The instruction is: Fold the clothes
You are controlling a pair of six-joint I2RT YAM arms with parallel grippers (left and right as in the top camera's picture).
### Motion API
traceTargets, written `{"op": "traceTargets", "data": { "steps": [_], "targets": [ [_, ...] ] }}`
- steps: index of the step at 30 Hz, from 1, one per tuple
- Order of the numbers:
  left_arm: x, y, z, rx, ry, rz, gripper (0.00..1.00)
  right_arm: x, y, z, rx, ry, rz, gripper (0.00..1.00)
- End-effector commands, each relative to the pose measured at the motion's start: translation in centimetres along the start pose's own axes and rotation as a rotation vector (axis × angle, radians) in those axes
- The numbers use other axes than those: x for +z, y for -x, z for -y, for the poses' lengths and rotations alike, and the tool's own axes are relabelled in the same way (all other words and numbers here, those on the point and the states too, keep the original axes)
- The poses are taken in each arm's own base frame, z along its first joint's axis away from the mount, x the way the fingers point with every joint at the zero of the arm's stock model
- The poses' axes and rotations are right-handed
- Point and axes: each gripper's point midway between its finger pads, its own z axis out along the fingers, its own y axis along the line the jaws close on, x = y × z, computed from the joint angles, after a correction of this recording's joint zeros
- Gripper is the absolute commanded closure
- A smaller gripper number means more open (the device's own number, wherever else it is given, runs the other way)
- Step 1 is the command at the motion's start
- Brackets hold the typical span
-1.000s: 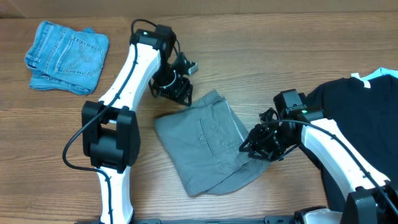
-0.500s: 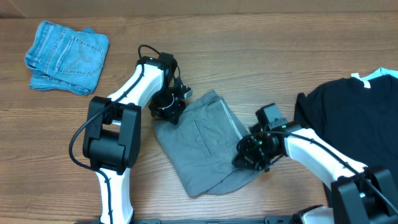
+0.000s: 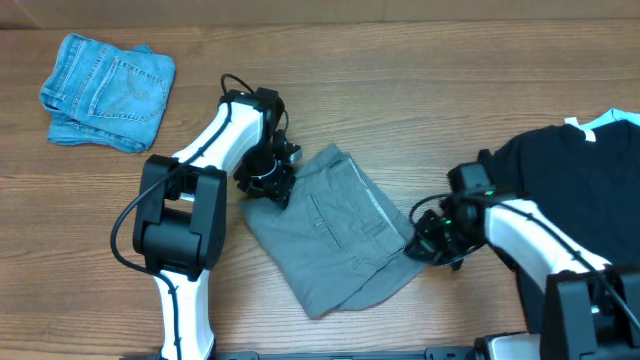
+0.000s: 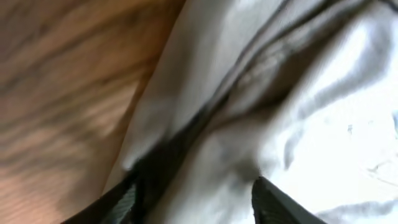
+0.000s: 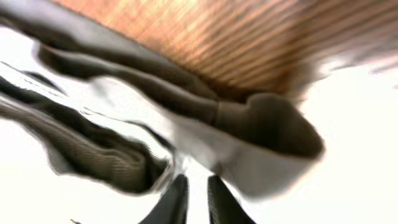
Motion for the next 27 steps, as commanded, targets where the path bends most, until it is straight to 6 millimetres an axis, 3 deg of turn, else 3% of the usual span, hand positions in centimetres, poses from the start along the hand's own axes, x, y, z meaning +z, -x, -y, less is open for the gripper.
{"op": "traceTargets", "data": {
  "steps": [1, 4, 8, 14, 15, 21, 23, 24, 26, 27],
  "targets": [
    [-2.8, 1.1, -0.2, -0.018, 0.028, 0.040, 0.41, -2.3, 0.0, -1.0, -0.091, 0.033, -0.014, 0.74],
    [-5.2, 1.8, 0.1, -0.023, 0.033, 0.073, 0.40, -2.5, -1.4, 0.0, -0.059, -0.001, -0.067, 0.58],
    [-8.5, 2.8, 0.6, -0.013, 0.036, 0.133, 0.38, -2.0, -3.0, 1.2, -0.034, -0.044, -0.125, 0.24],
    [-12.0, 3.6, 1.3, 0.001, 0.036, 0.200, 0.36, -0.1, -3.8, 1.9, 0.003, -0.047, -0.139, 0.00],
    [-12.2, 3.6, 1.4, 0.002, 0.037, 0.205, 0.36, 0.3, -3.8, 1.5, -0.007, -0.014, -0.143, 0.00],
    [-12.3, 3.6, 1.4, 0.002, 0.038, 0.207, 0.36, 3.1, -3.6, -0.1, 0.038, 0.102, -0.117, 0.01],
    [-12.3, 3.6, 1.4, 0.003, 0.039, 0.206, 0.35, 3.7, -3.3, -1.4, 0.024, 0.155, -0.099, 0.08],
    [-12.3, 3.6, 1.3, 0.002, 0.042, 0.204, 0.35, 3.8, -3.2, -1.8, 0.013, 0.169, -0.092, 0.16],
    [-12.3, 3.5, 1.3, 0.004, 0.044, 0.200, 0.35, 3.8, -2.9, -2.5, -0.019, 0.187, -0.075, 0.59],
    [-12.3, 3.4, 1.3, 0.004, 0.045, 0.199, 0.35, 3.8, -2.7, -2.5, -0.021, 0.186, -0.066, 0.72]
  ]
}}
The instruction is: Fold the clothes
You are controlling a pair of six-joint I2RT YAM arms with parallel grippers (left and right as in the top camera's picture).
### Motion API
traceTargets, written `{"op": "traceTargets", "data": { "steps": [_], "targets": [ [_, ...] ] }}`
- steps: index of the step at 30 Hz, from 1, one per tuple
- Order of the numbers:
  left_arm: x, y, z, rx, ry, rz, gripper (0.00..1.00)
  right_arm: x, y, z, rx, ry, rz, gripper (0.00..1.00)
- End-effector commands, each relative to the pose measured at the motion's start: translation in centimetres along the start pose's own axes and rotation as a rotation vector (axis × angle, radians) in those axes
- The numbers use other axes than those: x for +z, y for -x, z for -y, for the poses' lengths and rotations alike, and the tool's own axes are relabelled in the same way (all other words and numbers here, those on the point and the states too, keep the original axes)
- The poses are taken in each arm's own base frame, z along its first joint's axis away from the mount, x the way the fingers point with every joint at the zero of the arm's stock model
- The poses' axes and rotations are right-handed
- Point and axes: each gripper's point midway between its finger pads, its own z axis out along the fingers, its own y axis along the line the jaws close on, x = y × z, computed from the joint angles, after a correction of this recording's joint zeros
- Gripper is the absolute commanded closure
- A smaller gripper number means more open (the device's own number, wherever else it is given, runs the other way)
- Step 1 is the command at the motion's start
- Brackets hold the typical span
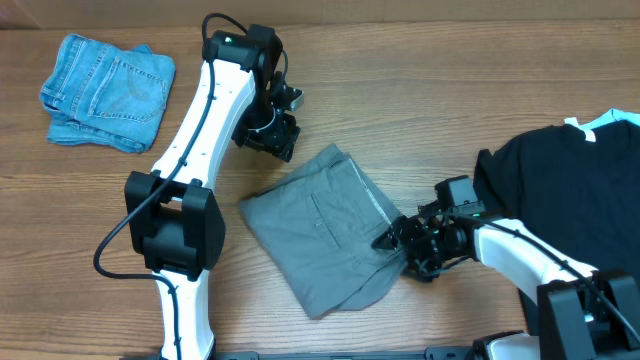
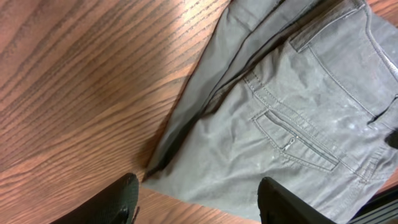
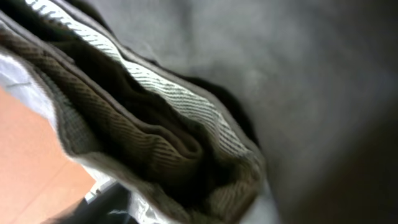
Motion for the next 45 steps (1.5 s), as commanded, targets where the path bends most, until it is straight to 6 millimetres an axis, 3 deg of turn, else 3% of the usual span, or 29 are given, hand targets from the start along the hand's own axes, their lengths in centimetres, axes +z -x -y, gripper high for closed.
{"op": "traceTargets", "data": {
  "steps": [1, 2, 4, 7, 9, 12, 13, 15, 19, 23, 25, 28, 31, 35, 40, 42, 45],
  "targets": [
    [-0.6, 0.2, 0.0, -0.007, -0.001, 0.017, 0.35, 0.3, 0.4, 0.7, 0.052, -0.025, 0.025, 0.77],
    [-0.6, 0.2, 0.0, -0.007, -0.002, 0.017, 0.34, -0.3, 1.7, 1.0, 0.043, -0.038, 0.075, 0.87],
    [-0.6, 0.2, 0.0, -0.007, -0.002, 0.017, 0.33, -1.6, 3.9, 0.8, 0.015, -0.047, 0.153, 0.94],
    [-0.6, 0.2, 0.0, -0.007, -0.002, 0.017, 0.31, -4.1, 7.2, -0.4, -0.051, -0.042, 0.271, 0.95],
    [-0.6, 0.3, 0.0, -0.007, -0.002, 0.018, 0.30, -6.7, 10.3, -2.0, -0.153, -0.043, 0.388, 0.95],
    [-0.6, 0.4, 0.0, -0.007, -0.001, 0.022, 0.26, -9.7, 12.7, -5.1, -0.338, -0.036, 0.492, 0.95],
    [-0.6, 0.4, 0.0, -0.006, -0.001, 0.024, 0.24, -10.3, 13.0, -6.1, -0.400, -0.037, 0.509, 0.85],
    [-0.6, 0.4, 0.0, -0.006, -0.002, 0.025, 0.18, -11.5, 13.1, -7.4, -0.477, -0.053, 0.521, 0.39],
    [-0.5, 0.3, 0.2, -0.009, -0.015, 0.021, 0.15, -14.0, 12.3, -8.2, -0.453, -0.096, 0.494, 0.35],
    [0.1, 0.4, 0.1, -0.010, -0.015, 0.022, 0.12, -15.1, 9.8, -8.4, -0.385, -0.119, 0.402, 0.36],
    [0.6, 0.8, -0.1, -0.009, -0.013, 0.032, 0.08, -14.2, 7.8, -8.4, -0.317, -0.089, 0.310, 0.49],
    [1.2, 0.9, -0.2, -0.009, -0.012, 0.035, 0.08, -12.6, 6.1, -8.2, -0.267, -0.087, 0.235, 0.67],
    [2.1, 0.7, -0.2, -0.019, -0.023, 0.023, 0.12, -9.9, 4.5, -7.6, -0.211, -0.117, 0.169, 0.78],
    [2.9, 0.3, 0.1, -0.022, -0.048, 0.004, 0.25, -5.9, 3.2, -5.5, -0.124, -0.166, 0.113, 0.81],
    [3.5, -0.1, 0.1, -0.025, -0.050, -0.011, 0.36, -1.8, 2.5, -1.2, 0.016, -0.214, 0.082, 0.79],
    [3.5, -0.2, 0.1, -0.026, -0.051, -0.015, 0.37, -0.8, 2.0, 0.8, 0.064, -0.243, 0.059, 0.79],
    [3.6, -0.2, 0.1, -0.026, -0.051, -0.016, 0.37, -0.7, 1.8, 4.1, 0.113, -0.347, 0.069, 0.90]
  ]
}}
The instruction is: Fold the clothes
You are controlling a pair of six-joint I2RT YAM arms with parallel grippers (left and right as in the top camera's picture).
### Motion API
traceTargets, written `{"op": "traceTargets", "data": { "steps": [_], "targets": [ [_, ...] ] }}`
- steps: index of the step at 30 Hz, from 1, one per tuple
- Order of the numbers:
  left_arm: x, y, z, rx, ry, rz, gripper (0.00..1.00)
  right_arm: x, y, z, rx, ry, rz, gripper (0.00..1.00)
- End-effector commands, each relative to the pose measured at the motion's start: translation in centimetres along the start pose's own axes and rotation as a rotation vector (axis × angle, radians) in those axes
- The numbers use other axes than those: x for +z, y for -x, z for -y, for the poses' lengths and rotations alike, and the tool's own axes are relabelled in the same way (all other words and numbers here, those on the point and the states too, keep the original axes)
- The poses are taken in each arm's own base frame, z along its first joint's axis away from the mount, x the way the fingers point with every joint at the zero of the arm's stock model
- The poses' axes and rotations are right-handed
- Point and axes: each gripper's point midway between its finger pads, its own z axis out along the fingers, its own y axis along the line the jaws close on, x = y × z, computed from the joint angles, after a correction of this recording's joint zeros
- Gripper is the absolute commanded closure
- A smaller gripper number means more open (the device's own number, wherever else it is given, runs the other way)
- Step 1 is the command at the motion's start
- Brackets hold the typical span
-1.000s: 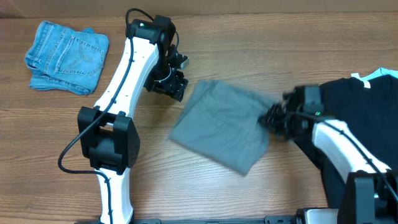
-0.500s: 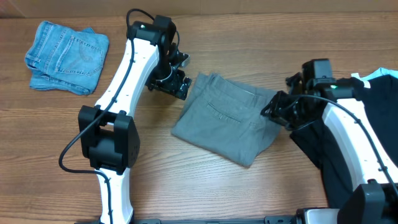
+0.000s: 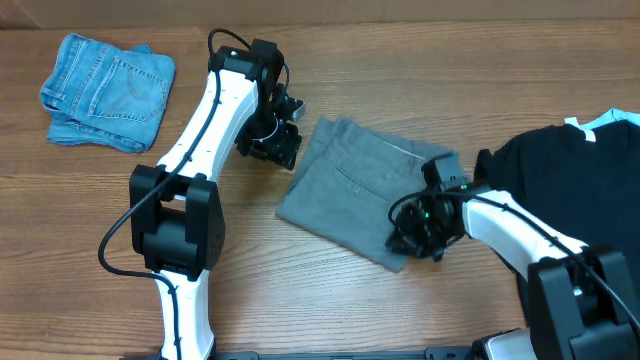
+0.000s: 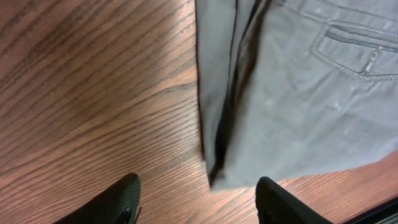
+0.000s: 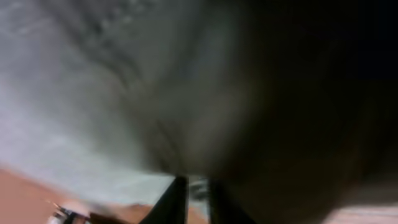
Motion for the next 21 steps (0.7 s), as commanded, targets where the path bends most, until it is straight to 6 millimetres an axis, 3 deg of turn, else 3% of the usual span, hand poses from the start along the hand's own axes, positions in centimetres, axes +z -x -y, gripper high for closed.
{"op": "traceTargets", "data": {
  "steps": [1, 2, 6, 9, 12, 17, 21],
  "targets": [
    [0.2, -0.2, 0.1, -0.005, -0.019, -0.006, 0.37, 0.8, 0.0, 4.5, 0.121, -0.166, 0.031, 0.91],
    [0.2, -0.2, 0.1, -0.005, -0.019, -0.006, 0.36, 0.2, 0.6, 6.3, 0.141, -0.256, 0.076, 0.92],
    [0.2, -0.2, 0.2, -0.004, -0.019, -0.005, 0.32, -2.4, 2.0, 10.4, 0.175, -0.465, 0.171, 0.93],
    [0.2, -0.1, 0.7, -0.004, -0.049, 0.001, 0.23, -3.9, 2.6, 10.7, 0.173, -0.489, 0.176, 0.93],
    [0.1, 0.3, 1.8, -0.003, -0.115, 0.017, 0.14, -5.2, 3.0, 8.8, 0.102, -0.442, 0.142, 0.91],
    [0.3, 0.5, 3.6, -0.009, -0.215, 0.025, 0.15, -7.6, 2.2, 2.7, -0.097, -0.233, 0.059, 0.87],
    [1.3, 0.0, 3.7, -0.077, -0.225, -0.002, 0.18, -8.7, 1.3, -2.0, -0.183, -0.018, 0.027, 0.85]
  ]
}}
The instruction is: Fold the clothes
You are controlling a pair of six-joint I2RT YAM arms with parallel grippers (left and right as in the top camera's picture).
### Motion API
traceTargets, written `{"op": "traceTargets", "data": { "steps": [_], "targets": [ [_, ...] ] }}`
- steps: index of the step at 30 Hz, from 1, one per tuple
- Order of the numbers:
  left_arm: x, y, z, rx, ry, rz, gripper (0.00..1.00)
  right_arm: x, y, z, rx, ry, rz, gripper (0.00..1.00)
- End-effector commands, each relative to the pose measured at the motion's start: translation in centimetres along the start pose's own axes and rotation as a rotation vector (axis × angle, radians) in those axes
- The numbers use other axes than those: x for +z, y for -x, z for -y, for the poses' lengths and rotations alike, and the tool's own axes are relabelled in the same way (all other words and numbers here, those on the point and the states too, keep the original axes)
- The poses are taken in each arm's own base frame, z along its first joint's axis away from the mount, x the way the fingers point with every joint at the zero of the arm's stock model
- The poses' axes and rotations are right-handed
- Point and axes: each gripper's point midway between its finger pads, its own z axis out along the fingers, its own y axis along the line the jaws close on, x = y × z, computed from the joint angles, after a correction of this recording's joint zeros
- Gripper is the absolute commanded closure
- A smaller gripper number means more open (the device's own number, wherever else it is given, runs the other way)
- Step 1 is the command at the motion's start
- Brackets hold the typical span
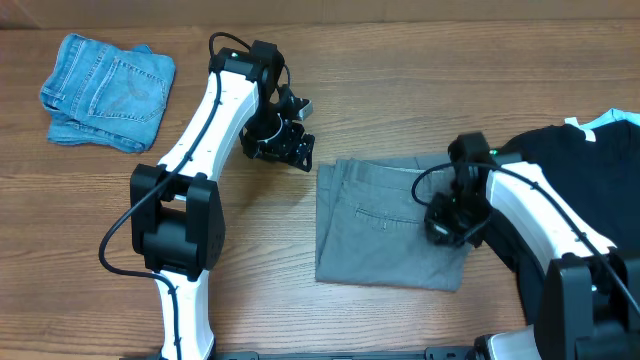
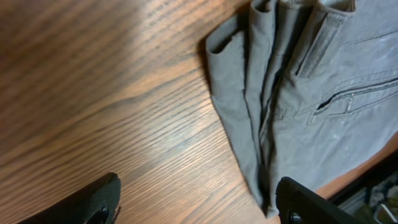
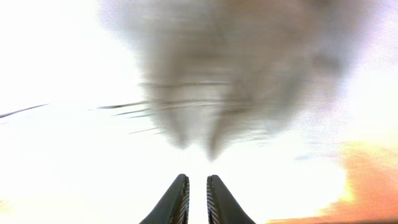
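The grey shorts [image 1: 380,230] lie folded as a flat, roughly square packet at the table's middle, back pocket up. My right gripper [image 1: 445,222] sits low on their right edge; in the washed-out right wrist view its fingers [image 3: 180,196] stand nearly together on pale cloth, shut on the shorts. My left gripper [image 1: 290,150] hovers open just beyond the shorts' far-left corner. The left wrist view shows the stacked folded edge of the shorts [image 2: 311,93] over bare wood, with nothing between the wide-set fingers [image 2: 102,199].
Folded blue jeans [image 1: 108,90] rest at the far left of the wooden table [image 1: 400,80]. A black shirt [image 1: 570,170] with a pale blue bit lies heaped at the right edge, right behind my right arm.
The shorts have turned from a slanted lie to square with the table and sit a little nearer and to the right. My right gripper moved right with them. The left gripper stays open nearby.
First my left gripper was down on the shorts' left corner and the right at their right corner, the shorts spread slanting. Then the left was off and open while the right held the hem. Later the shorts were a smaller fold, and now a squared packet.
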Motion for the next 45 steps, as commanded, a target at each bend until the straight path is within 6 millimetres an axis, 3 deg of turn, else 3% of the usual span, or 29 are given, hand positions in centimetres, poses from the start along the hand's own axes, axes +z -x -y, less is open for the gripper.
{"op": "traceTargets", "data": {
  "steps": [1, 6, 16, 26, 34, 41, 45],
  "targets": [
    [1.4, -0.8, 0.9, -0.090, -0.068, -0.032, 0.19, -2.3, -0.7, -4.5, -0.136, 0.233, -0.012, 0.85],
    [3.4, -1.9, 2.3, -0.128, -0.191, -0.069, 0.21, -1.0, -0.3, -4.8, -0.124, 0.247, -0.002, 0.86],
    [9.9, -5.6, 3.2, -0.339, -0.288, -0.164, 0.16, 5.7, -1.8, -1.5, 0.033, 0.212, -0.082, 0.87],
    [14.1, -7.9, 5.1, -0.508, -0.305, -0.222, 0.16, 6.2, -1.2, -1.7, 0.022, 0.229, -0.056, 0.89],
    [17.3, -9.0, 7.2, -0.493, -0.286, -0.215, 0.21, 6.2, -1.2, -1.7, 0.021, 0.230, -0.055, 0.90],
    [17.8, -6.9, 8.0, -0.438, -0.309, -0.133, 0.34, 6.2, -1.2, -1.7, 0.021, 0.229, -0.056, 0.91],
    [17.8, -5.9, 8.1, -0.411, -0.322, -0.091, 0.58, 6.2, -1.3, -1.7, 0.022, 0.229, -0.057, 0.91]
  ]
}}
